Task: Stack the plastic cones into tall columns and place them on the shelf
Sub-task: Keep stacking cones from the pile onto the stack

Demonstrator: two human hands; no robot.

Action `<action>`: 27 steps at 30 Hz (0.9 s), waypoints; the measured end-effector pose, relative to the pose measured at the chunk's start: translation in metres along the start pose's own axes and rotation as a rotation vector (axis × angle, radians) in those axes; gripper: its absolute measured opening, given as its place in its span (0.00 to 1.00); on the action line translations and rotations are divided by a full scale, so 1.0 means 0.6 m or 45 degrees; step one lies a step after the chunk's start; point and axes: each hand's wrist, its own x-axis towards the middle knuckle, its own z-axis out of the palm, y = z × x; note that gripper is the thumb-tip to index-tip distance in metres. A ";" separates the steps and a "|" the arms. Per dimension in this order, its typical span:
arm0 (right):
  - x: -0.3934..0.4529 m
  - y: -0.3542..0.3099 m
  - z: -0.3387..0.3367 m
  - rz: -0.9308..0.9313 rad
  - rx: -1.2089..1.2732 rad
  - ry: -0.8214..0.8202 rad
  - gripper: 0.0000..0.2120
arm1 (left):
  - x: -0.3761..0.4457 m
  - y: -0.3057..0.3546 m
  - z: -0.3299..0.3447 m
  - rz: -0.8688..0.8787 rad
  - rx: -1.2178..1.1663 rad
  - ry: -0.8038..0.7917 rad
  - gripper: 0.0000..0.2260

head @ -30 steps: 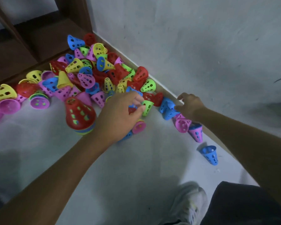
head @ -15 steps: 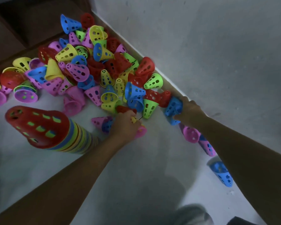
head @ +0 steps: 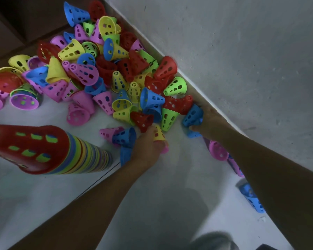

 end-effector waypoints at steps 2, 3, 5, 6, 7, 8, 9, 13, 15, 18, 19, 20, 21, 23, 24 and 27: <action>0.000 -0.002 0.001 0.011 -0.023 -0.009 0.38 | 0.000 -0.003 0.006 0.001 -0.057 -0.012 0.18; -0.001 -0.004 0.002 0.007 -0.028 -0.006 0.38 | 0.002 -0.005 0.008 -0.005 -0.091 -0.006 0.17; -0.003 -0.007 0.004 -0.005 -0.020 -0.005 0.39 | 0.004 -0.006 0.008 -0.035 -0.165 0.001 0.15; -0.006 -0.009 0.004 -0.006 -0.016 -0.009 0.40 | 0.004 -0.007 0.007 -0.054 -0.195 -0.009 0.15; -0.007 -0.010 0.005 -0.006 -0.022 -0.013 0.39 | 0.002 -0.007 0.006 -0.065 -0.212 -0.019 0.15; -0.011 -0.013 0.004 -0.005 -0.041 -0.018 0.37 | 0.000 -0.006 0.004 -0.062 -0.232 -0.024 0.15; -0.013 -0.015 0.001 0.003 -0.064 -0.031 0.35 | -0.005 -0.003 0.002 -0.051 -0.253 -0.030 0.15; -0.032 -0.023 -0.010 -0.010 -0.082 -0.071 0.28 | -0.038 0.015 -0.014 0.024 -0.394 -0.035 0.16; -0.042 -0.029 -0.022 -0.066 -0.024 -0.051 0.28 | -0.061 0.027 -0.030 0.088 -0.447 -0.013 0.17; -0.065 -0.051 -0.053 -0.193 0.189 0.012 0.29 | -0.100 0.056 -0.068 0.193 -0.528 0.041 0.17; -0.074 -0.060 -0.063 -0.213 0.248 0.024 0.29 | -0.111 0.066 -0.081 0.218 -0.570 0.062 0.18; -0.081 -0.070 -0.075 -0.214 0.294 0.024 0.27 | -0.122 0.080 -0.098 0.242 -0.614 0.079 0.18; -0.085 -0.076 -0.083 -0.191 0.349 0.022 0.24 | -0.128 0.092 -0.108 0.258 -0.655 0.088 0.18; -0.113 -0.103 -0.105 -0.180 0.417 0.065 0.21 | -0.159 0.114 -0.150 0.340 -0.737 0.100 0.17; -0.123 -0.112 -0.114 -0.172 0.463 0.086 0.21 | -0.172 0.124 -0.166 0.370 -0.760 0.083 0.17; -0.173 -0.150 -0.147 -0.189 0.554 0.114 0.21 | -0.216 0.147 -0.221 0.479 -0.746 0.119 0.16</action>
